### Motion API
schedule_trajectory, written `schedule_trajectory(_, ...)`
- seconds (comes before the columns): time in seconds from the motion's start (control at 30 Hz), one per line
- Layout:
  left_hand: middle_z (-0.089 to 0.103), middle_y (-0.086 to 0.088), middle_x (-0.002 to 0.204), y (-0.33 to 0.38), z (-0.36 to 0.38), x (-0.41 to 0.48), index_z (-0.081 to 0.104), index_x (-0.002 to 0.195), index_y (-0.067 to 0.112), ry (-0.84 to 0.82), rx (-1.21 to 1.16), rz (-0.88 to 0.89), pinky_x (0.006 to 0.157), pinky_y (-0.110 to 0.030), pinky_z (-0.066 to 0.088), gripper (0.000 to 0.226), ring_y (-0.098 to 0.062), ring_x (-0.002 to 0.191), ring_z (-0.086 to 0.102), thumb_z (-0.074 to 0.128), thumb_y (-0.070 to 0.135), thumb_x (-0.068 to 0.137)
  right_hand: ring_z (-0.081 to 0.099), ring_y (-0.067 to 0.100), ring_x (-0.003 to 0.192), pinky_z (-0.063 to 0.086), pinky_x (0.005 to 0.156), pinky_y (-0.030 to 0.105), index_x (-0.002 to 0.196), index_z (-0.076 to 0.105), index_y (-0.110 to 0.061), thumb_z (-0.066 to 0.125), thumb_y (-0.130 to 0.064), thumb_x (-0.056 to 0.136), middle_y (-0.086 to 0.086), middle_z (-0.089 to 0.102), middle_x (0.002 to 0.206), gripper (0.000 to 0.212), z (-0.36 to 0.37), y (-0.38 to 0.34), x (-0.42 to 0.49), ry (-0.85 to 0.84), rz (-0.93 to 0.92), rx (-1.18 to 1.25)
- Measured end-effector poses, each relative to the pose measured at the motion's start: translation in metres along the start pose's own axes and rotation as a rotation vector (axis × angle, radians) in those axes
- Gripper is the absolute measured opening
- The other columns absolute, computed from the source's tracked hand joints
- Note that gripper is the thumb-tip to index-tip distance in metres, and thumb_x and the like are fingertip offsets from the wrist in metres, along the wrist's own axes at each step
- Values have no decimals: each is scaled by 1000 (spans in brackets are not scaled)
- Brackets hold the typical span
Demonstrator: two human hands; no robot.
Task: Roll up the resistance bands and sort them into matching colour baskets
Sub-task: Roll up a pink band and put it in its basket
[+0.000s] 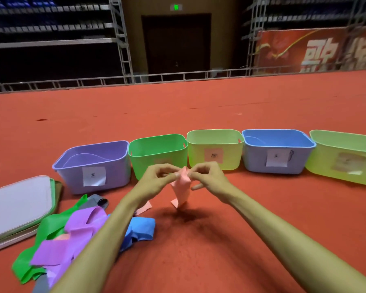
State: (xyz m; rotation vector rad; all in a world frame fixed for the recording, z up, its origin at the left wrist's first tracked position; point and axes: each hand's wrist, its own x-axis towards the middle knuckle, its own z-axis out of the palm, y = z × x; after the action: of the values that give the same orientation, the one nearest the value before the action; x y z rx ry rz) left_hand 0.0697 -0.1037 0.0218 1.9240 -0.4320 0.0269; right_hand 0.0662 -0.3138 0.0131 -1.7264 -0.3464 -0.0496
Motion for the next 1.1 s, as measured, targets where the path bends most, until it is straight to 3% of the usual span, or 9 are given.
schedule_trajectory(0.13,75,-9,83,22,18,17,77,90,1,76,-45,67,69,-21,53,3,-7,75,65,74,2,92,67,14,72,62,62,37,80,71,2,63,1,95,14,68,78,17,-27,-5,-4,28,58,5)
schedule_trajectory(0.23,73,6,71,40,24,30,75,88,3,89,41,152,60,-12,45,6,2,61,60,72,2,94,71,20,68,60,66,45,77,75,-8,61,-36,98,12,75,79,37,-48,-10,-6,123,36,-320)
schedule_trajectory(0.33,76,0,77,66,25,40,75,89,5,58,125,239,64,-17,50,6,-3,68,64,72,5,94,63,17,64,54,64,44,77,74,-14,59,-58,89,2,70,68,48,-66,-32,-8,286,-131,-481)
schedule_trajectory(0.43,77,-3,80,94,26,47,77,88,9,54,189,349,69,-21,51,6,-5,71,66,74,9,93,62,10,68,54,58,34,89,78,-13,77,-38,87,0,72,74,25,-73,-67,-5,158,-217,-243)
schedule_trajectory(0.53,77,-4,79,116,29,49,78,89,5,66,164,375,69,-20,50,6,-3,69,65,78,11,91,62,7,65,52,63,32,93,79,-8,80,-11,86,-5,73,71,8,-80,-87,2,134,-287,-258)
schedule_trajectory(0.7,78,-14,100,121,36,39,73,108,-2,74,-216,327,80,-28,57,40,-16,88,70,86,20,78,67,11,66,57,63,32,85,79,-8,79,-2,85,7,77,74,6,-90,-117,3,160,-333,-177)
schedule_trajectory(0.8,77,-16,114,101,52,33,71,115,-5,-53,-206,291,92,-33,58,42,-20,98,70,87,10,78,67,14,68,60,66,37,84,76,-6,75,5,85,7,74,74,12,-93,-136,1,176,-347,-44)
schedule_trajectory(1.03,71,2,83,32,119,0,76,88,11,-168,-295,57,77,-25,49,8,-10,80,60,80,19,86,65,15,62,55,59,28,81,74,-9,75,5,84,9,69,75,15,-113,-159,13,283,-283,79)
schedule_trajectory(1.1,64,2,76,19,135,-13,73,85,8,-183,-346,-36,77,-25,53,11,-9,77,58,79,16,90,64,14,60,54,57,26,81,74,-10,75,5,85,6,69,71,15,-121,-154,18,293,-240,101)
